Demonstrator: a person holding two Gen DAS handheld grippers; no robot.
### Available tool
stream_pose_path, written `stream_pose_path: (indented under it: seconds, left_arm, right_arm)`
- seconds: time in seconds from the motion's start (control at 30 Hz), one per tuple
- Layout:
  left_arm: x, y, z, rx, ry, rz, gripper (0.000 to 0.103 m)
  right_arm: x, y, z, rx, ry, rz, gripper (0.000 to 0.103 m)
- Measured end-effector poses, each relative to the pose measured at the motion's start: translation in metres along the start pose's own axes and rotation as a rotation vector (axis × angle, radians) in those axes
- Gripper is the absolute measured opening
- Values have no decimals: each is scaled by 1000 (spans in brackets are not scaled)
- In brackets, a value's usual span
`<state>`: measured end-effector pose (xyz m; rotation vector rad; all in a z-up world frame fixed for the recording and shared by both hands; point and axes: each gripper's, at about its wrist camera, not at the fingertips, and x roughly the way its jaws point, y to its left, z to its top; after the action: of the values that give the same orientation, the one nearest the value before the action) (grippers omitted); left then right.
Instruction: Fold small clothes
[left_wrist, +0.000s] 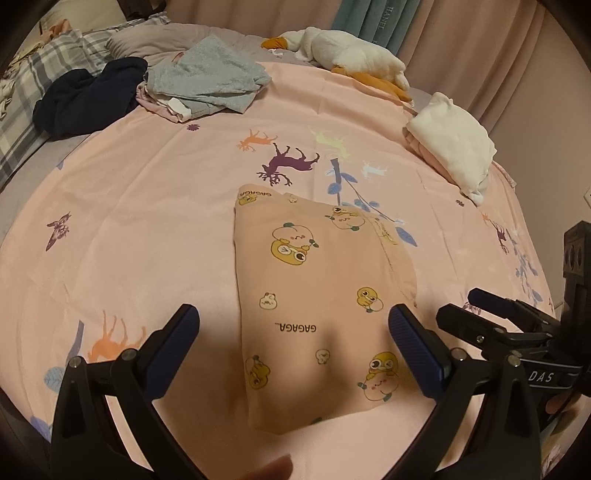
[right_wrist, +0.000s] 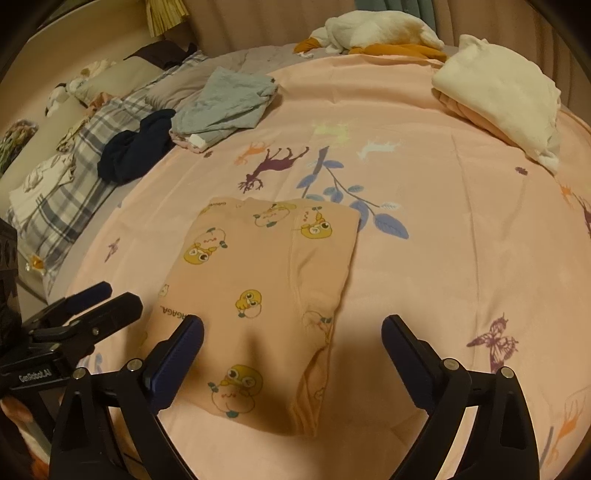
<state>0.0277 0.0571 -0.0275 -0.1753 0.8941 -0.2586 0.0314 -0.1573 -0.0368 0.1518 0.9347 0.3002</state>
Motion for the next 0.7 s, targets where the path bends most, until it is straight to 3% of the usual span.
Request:
stream_pose_path:
  seconds: [0.4,0.7]
  left_arm:
    - [-2,-8,-8,14,-14,18,102]
    - [4,-2,-9,17,-44,65,102]
  right_arm:
    - [-9,-4,-5,33,-19,-30,96]
    - [6,-3,-7,36,19,-36,96]
